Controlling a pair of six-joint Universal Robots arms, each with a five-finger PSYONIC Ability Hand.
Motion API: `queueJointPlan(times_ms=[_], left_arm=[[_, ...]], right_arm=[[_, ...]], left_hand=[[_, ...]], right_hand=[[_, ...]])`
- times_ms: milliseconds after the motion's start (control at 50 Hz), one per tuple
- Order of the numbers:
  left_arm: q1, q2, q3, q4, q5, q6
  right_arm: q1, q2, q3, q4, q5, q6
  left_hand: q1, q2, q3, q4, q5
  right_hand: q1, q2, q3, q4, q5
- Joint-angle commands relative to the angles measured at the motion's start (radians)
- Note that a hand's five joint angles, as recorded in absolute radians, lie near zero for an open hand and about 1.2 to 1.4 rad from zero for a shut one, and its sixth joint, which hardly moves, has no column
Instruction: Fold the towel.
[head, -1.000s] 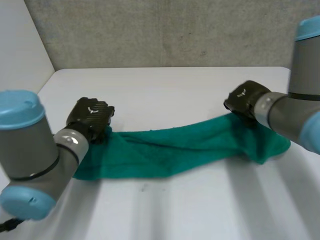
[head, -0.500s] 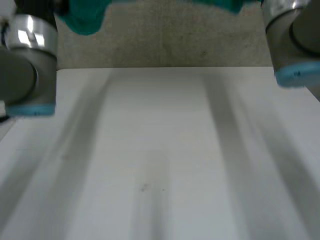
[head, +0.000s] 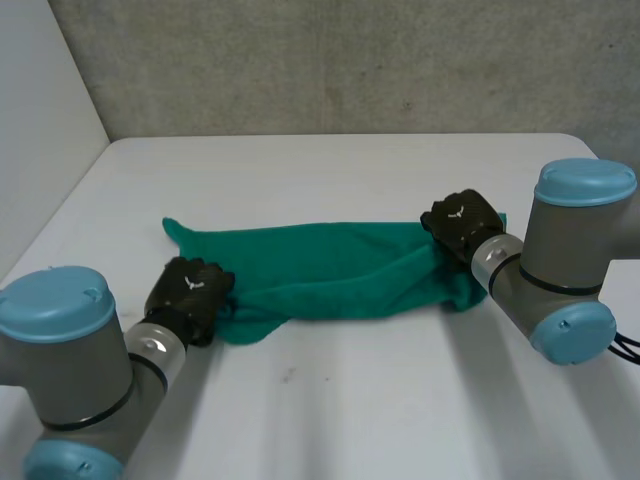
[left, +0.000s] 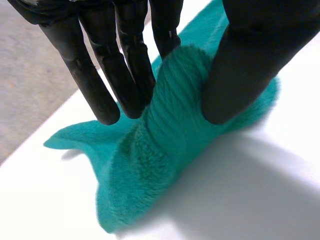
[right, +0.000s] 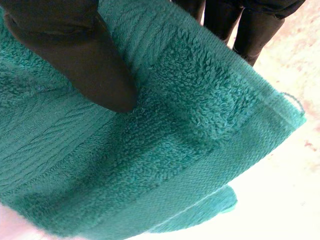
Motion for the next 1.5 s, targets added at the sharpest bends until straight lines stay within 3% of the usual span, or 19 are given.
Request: queueJointPlan(times_ms=[20,100,140,280,360,520,620,720,740,880,900,980,1100,1280,1440,1500], left_arm=[[-0.019,0.174,0.031,-0.145,-0.002,-0.001],[0.004,0.247,0.08,-0.139,-0.004,-0.012],[0.021,0.254,0.099,-0.139,-0.004,-0.027],[0.058,0.224,0.186,-0.141,-0.001,-0.169],[0.067,0.058,0.284,-0.183,-0.004,-0.276],[0.067,-0.128,0.424,-0.398,-0.001,-0.305],[0.063,-0.159,0.444,-0.466,0.006,-0.3],[0.06,-0.158,0.441,-0.484,0.006,-0.29],[0.06,-0.153,0.435,-0.484,0.006,-0.276],[0.06,-0.151,0.424,-0.481,0.006,-0.225],[0.058,-0.148,0.417,-0.477,0.006,-0.216],[0.055,-0.127,0.406,-0.457,0.003,-0.215],[0.056,-0.018,0.383,-0.403,-0.002,-0.215],[0.093,0.122,0.338,-0.394,0.006,-0.208],[0.115,0.103,0.23,-0.381,0.006,-0.146],[0.099,0.062,0.211,-0.363,0.004,-0.135]], right_arm=[[-0.003,-0.049,0.051,-0.002,-0.003,0.008],[-0.011,-0.095,0.109,-0.025,-0.007,0.045],[-0.023,-0.106,0.126,-0.031,-0.007,0.047],[-0.056,-0.117,0.14,-0.036,-0.016,0.047],[-0.062,-0.117,0.14,-0.028,-0.019,0.045],[-0.062,-0.117,0.14,-0.024,-0.033,0.042],[-0.063,-0.115,0.141,-0.024,-0.042,0.04],[-0.063,-0.113,0.14,-0.024,-0.045,0.04],[-0.065,-0.113,0.14,-0.024,-0.045,0.04],[-0.065,-0.113,0.134,-0.024,-0.042,0.033],[-0.065,-0.113,0.132,-0.024,-0.042,0.033],[-0.065,-0.115,0.126,-0.018,-0.039,0.028],[-0.066,-0.127,0.089,0.065,-0.038,0.001],[-0.097,-0.173,-0.017,0.389,-0.045,-0.134],[-0.094,-0.173,0.008,0.4,-0.049,-0.128],[-0.094,-0.172,0.025,0.384,-0.05,-0.128]], left_hand=[[-0.344,-0.363,-0.367,-0.364,-0.365],[-0.684,-0.703,-0.707,-0.704,-0.705],[-0.702,-0.722,-0.725,-0.723,-0.723],[-0.653,-0.672,-0.676,-0.673,-0.674],[-0.623,-0.643,-0.646,-0.644,-0.644],[-0.612,-0.631,-0.635,-0.632,-0.632],[-0.606,-0.625,-0.629,-0.626,-0.627],[-0.503,-0.522,-0.526,-0.523,-0.524],[-0.343,-0.362,-0.366,-0.363,-0.364],[-0.104,-0.123,-0.127,-0.124,-0.125],[0.187,0.168,0.164,0.167,0.166],[0.479,0.46,0.456,0.459,0.458],[0.48,0.461,0.457,0.46,0.459],[0.48,0.461,0.457,0.46,0.459],[0.48,0.461,0.457,0.46,0.459],[0.34,0.321,0.317,0.32,0.319]], right_hand=[[0.428,0.22,0.214,0.205,0.237],[0.428,0.22,0.214,0.205,0.237],[0.428,0.22,0.214,0.205,0.237],[0.428,0.22,0.214,0.205,0.237],[0.428,0.22,0.214,0.205,0.237],[0.428,0.22,0.214,0.205,0.237],[0.428,0.22,0.214,0.205,0.237],[0.428,0.22,0.214,0.205,0.237],[0.428,0.22,0.214,0.205,0.237],[0.428,0.22,0.214,0.205,0.237],[0.428,0.22,0.214,0.205,0.237],[0.428,0.22,0.214,0.205,0.237],[0.428,0.22,0.214,0.205,0.237],[0.428,0.22,0.214,0.205,0.237],[0.428,0.22,0.214,0.205,0.237],[0.428,0.22,0.214,0.205,0.237]])
